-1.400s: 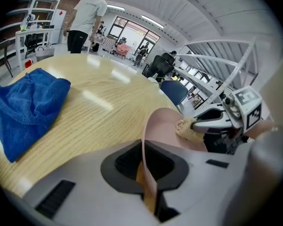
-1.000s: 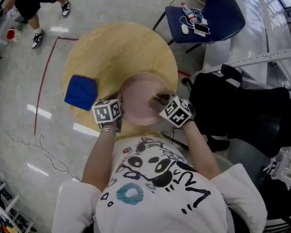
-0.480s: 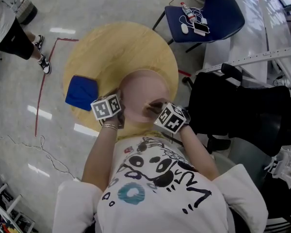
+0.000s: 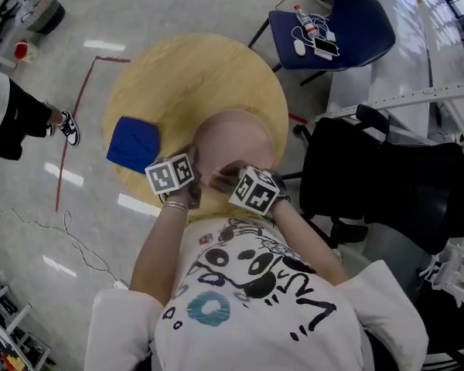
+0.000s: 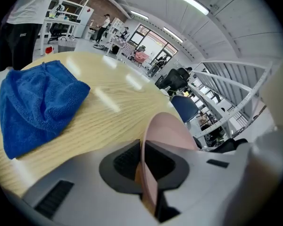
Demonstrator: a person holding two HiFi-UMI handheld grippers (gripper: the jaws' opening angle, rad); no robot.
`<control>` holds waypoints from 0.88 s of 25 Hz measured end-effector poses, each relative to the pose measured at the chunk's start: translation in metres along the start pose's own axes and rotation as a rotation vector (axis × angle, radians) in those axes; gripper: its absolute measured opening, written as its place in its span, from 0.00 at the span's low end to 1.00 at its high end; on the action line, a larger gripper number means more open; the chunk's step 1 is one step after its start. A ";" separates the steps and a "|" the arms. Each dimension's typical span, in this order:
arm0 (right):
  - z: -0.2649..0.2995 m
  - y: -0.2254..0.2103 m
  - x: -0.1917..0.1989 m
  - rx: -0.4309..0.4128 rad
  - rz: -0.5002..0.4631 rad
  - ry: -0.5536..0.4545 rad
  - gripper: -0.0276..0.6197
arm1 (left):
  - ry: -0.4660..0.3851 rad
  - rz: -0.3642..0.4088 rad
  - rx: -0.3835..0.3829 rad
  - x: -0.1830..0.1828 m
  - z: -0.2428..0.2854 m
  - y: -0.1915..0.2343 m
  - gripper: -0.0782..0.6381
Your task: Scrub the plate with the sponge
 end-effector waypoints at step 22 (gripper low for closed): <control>0.017 -0.060 -0.041 0.103 -0.027 -0.025 0.14 | 0.067 -0.002 0.079 0.026 -0.021 0.005 0.15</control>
Point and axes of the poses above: the fingertips, and each gripper's own axes: z forward along the fingers, y to its left, x out of its underside, the point moved 10 cm from there along -z, backward along the fingers, and after that the axes turned 14 degrees about -y, right-handed, at the moved point
